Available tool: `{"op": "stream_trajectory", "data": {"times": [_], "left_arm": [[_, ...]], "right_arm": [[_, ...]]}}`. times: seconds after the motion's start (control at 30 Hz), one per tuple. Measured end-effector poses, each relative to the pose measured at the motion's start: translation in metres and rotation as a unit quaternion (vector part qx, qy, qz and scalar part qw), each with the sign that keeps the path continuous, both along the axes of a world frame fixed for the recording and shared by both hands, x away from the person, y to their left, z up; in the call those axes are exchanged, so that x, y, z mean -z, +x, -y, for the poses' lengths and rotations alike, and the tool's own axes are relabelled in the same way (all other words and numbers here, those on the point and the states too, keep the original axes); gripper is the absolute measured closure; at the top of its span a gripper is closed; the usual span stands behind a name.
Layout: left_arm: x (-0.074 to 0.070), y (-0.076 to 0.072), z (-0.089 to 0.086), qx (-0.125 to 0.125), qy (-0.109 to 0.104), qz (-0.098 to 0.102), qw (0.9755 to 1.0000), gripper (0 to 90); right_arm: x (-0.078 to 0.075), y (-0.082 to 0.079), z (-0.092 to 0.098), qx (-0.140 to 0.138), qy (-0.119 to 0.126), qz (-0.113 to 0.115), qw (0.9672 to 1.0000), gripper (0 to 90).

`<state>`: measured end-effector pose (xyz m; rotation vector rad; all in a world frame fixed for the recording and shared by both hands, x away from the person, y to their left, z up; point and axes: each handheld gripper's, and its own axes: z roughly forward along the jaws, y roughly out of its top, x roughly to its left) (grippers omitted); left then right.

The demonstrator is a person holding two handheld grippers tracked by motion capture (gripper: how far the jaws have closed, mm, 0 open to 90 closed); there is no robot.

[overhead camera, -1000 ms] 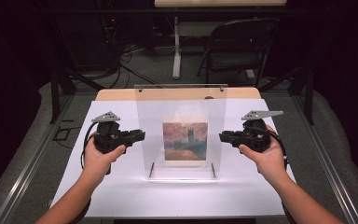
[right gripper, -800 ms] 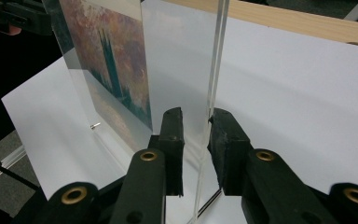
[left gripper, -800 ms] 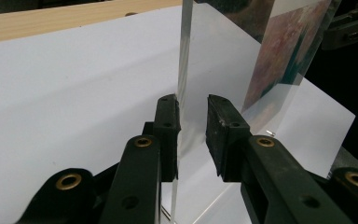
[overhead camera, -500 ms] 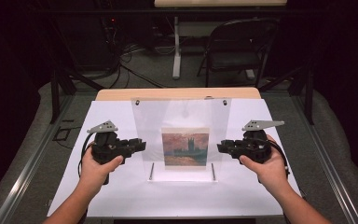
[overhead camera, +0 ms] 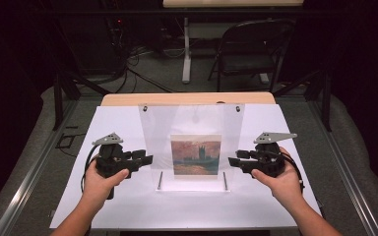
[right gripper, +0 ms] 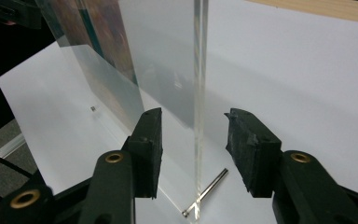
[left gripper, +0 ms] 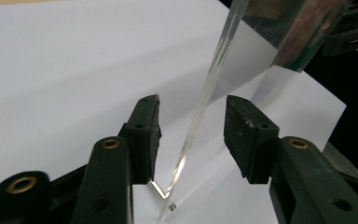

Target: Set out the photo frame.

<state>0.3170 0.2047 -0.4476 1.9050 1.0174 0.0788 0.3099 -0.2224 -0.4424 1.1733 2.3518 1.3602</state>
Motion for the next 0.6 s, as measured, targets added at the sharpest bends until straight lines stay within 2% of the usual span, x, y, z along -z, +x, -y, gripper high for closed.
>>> {"op": "stream_trajectory", "data": {"times": [0.1, 0.27, 0.4, 0.47, 0.6], "left_arm": [[0.011, -0.005, -0.001, -0.005, 0.011, -0.004, 0.9999, 49.6], [0.028, -0.015, -0.003, -0.015, 0.026, 0.002, 0.9996, 47.2], [0.043, -0.021, -0.004, -0.029, 0.046, 0.017, 0.9984, 46.6], [0.052, -0.023, -0.006, -0.033, 0.041, 0.019, 0.9984, 46.5], [0.065, -0.026, -0.011, -0.041, 0.027, 0.017, 0.9986, 45.3]], "right_arm": [[0.007, -0.003, 0.001, 0.004, -0.004, 0.001, 1.0, 50.6], [0.024, -0.013, 0.007, 0.021, -0.015, 0.016, 0.9996, 46.6], [0.043, -0.02, 0.013, 0.033, -0.008, 0.012, 0.9994, 45.7], [0.054, -0.024, 0.016, 0.037, -0.008, 0.009, 0.9992, 45.5], [0.066, -0.031, 0.018, 0.046, -0.01, 0.012, 0.9988, 44.4]]}}
